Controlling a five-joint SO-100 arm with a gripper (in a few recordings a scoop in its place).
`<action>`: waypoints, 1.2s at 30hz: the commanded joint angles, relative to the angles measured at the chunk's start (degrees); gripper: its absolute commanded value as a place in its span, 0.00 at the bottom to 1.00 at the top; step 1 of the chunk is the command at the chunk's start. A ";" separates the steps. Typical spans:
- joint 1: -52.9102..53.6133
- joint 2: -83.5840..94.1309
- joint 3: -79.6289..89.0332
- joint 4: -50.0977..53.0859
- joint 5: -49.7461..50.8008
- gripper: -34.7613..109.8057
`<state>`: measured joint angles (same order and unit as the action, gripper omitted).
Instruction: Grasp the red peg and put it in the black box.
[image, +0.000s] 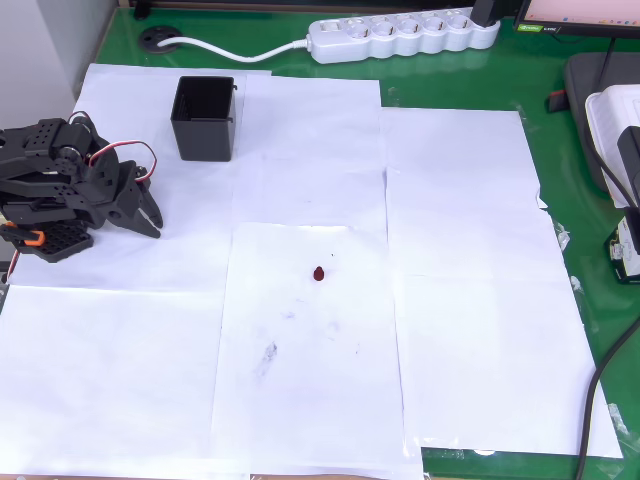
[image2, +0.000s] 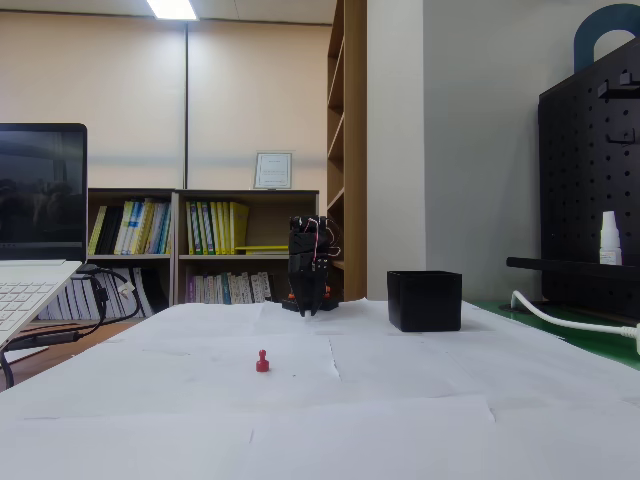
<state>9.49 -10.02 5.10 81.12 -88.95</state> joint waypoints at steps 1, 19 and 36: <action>-5.54 -1.23 0.88 5.10 -1.23 0.24; -1.23 3.96 0.88 -8.53 -4.04 0.24; 2.20 29.09 0.88 -61.08 -3.08 0.24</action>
<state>9.93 11.87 4.31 27.07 -90.00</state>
